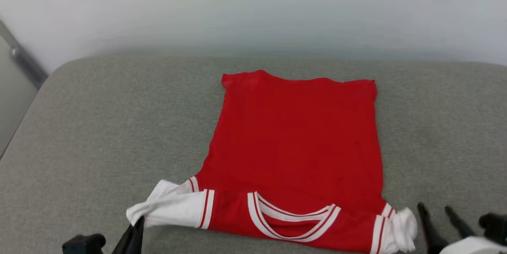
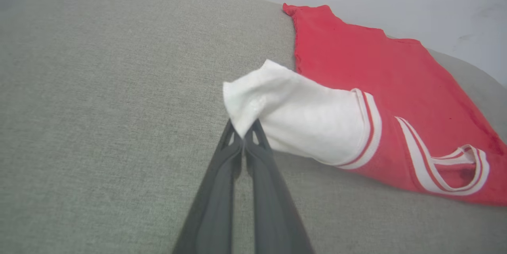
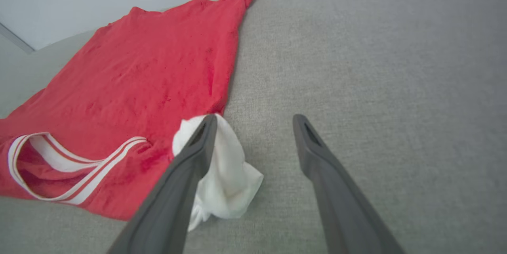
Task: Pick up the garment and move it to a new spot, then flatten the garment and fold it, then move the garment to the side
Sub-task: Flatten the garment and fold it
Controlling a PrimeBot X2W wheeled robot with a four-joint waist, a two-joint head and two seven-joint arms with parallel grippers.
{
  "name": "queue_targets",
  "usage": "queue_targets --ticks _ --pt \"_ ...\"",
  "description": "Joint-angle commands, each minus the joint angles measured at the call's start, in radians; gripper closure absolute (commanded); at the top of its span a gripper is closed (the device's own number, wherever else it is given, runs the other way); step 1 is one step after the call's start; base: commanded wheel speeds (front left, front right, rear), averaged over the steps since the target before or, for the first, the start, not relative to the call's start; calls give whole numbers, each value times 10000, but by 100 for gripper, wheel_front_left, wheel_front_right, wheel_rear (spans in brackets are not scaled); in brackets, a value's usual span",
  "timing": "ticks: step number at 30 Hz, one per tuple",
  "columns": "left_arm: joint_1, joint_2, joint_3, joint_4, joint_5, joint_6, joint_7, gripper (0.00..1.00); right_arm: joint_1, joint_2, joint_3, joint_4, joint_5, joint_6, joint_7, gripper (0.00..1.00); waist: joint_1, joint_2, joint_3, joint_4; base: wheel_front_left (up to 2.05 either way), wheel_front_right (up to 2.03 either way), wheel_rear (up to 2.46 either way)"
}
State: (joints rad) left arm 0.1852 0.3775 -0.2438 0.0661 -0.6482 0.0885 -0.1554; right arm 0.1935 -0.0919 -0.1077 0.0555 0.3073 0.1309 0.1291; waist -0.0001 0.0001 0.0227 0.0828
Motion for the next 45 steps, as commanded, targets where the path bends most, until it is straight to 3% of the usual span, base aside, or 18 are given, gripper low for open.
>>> queue_targets --ticks 1,4,11,20,25,32,39,40,41,42,45 --pt "-242 79 -15 -149 130 -39 -117 100 -461 26 -270 5 34 -4 -130 0 1 -1 227 236 0 0 0" --pt "-536 54 -112 -383 239 -89 -170 100 -1452 -64 -764 317 306 -4 -32 0 1 -1 559 535 0 0 0" --pt "-1470 -164 -369 -792 391 -291 -303 100 -4597 -1040 -1220 1936 648 -4 1112 0 1 -1 1775 1306 0 0 0" --pt "-2569 -582 -910 -1256 550 -680 -387 100 -8426 -2558 -1268 4234 591 -4 4761 0 1 -1 3225 2508 0 0 0" --pt "-3038 -779 -1164 -1354 649 -906 -512 100 -9898 -2968 -1408 4824 24 -4 5986 0 1 -1 3857 3041 0 0 0" --pt "-3620 -1033 -1412 -1152 651 -1262 -694 100 -11010 -2782 -1729 5478 -849 -4 6670 0 1 -1 4665 3465 0 0 0" --pt "-3763 -1127 -1409 -865 636 -1382 -828 100 -10318 -1887 -2151 6941 -1372 -4 8170 0 1 -1 4851 3474 0 0 0" --pt "-3762 -1133 -1404 -830 631 -1389 -847 100 -10246 -1813 -2269 7069 -1449 -4 8380 51 1 -1 4838 3478 0 0 0" --pt "-3764 -1135 -1393 -808 620 -1391 -858 100 -10213 -1774 -2364 7113 -1568 -7 8502 85 1 -1 4818 3484 0 0 0" --pt "-3767 -1136 -1390 -782 613 -1394 -855 100 -10208 -1747 -2464 7174 -1611 -8 8659 100 1 -1 4794 3493 0 0 0" --pt "-3725 -1136 -1378 -711 584 -1379 -884 100 -10433 -1708 -2585 6929 -1816 -2 8544 100 1 -1 4672 3484 0 0 0"
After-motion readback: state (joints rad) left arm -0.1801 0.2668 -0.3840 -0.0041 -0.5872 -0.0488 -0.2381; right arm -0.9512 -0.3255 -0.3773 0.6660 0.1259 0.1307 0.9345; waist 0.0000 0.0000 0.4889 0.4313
